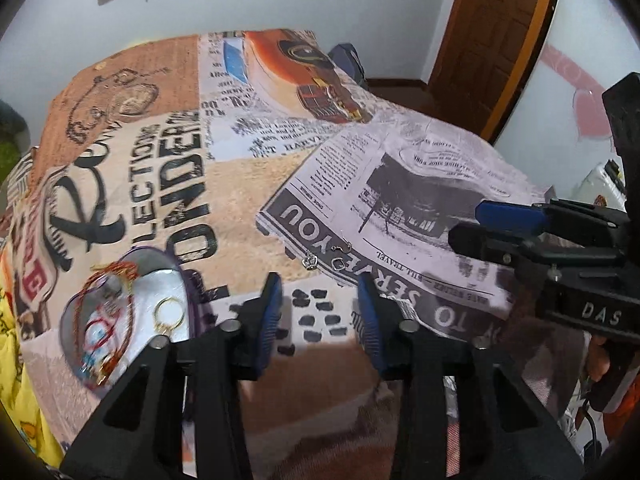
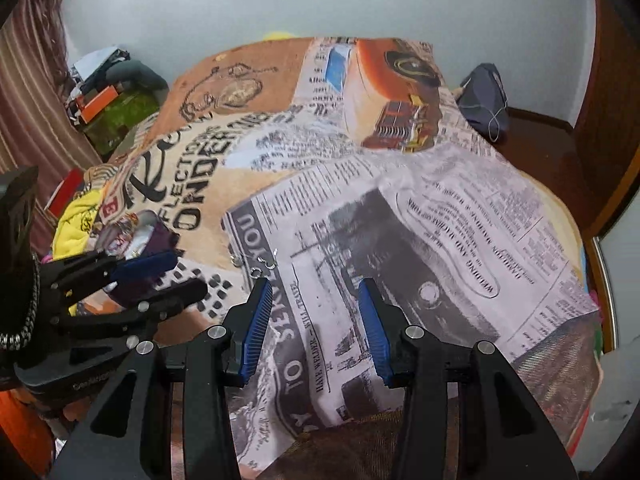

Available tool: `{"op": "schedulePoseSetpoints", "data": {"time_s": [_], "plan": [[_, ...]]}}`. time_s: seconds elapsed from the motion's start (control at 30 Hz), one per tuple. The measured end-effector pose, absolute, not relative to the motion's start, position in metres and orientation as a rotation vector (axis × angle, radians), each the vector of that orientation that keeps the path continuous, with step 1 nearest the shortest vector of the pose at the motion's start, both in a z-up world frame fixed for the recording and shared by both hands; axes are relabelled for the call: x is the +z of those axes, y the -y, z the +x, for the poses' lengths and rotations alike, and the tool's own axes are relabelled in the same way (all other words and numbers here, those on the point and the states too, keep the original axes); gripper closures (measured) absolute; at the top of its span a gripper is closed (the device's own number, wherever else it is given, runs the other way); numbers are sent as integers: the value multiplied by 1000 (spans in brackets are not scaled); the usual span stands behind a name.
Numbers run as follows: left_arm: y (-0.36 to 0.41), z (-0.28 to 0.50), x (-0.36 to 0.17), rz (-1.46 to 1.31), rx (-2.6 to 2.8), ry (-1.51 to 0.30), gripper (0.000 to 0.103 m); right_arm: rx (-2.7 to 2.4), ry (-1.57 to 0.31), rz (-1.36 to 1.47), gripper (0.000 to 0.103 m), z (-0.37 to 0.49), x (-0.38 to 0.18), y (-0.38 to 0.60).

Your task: Organize jewelry

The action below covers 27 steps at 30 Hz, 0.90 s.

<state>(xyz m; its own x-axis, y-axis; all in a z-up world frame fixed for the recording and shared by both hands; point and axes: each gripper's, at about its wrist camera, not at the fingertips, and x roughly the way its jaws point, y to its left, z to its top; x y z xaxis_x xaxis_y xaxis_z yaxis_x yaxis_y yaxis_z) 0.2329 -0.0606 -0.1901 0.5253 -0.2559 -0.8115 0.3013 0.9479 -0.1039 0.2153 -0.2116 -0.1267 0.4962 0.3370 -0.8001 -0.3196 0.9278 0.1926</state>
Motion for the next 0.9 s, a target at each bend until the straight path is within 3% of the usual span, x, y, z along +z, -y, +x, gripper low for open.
{"op": "schedulePoseSetpoints", "data": {"time_s": [0.13, 0.4, 0.53, 0.9], "plan": [[64, 248, -203, 69, -334, -999, 83, 402, -1001, 28, 62, 219, -138, 214], [69, 265, -217, 76, -321, -1028, 87, 416, -1025, 37, 62, 224, -148, 213], [72, 269, -219, 88, -305, -1020, 94, 428, -1024, 32, 62, 224, -149, 211], [49, 254, -195, 7, -292, -942, 95, 514, -1027, 6, 62, 225, -156, 180]]}}
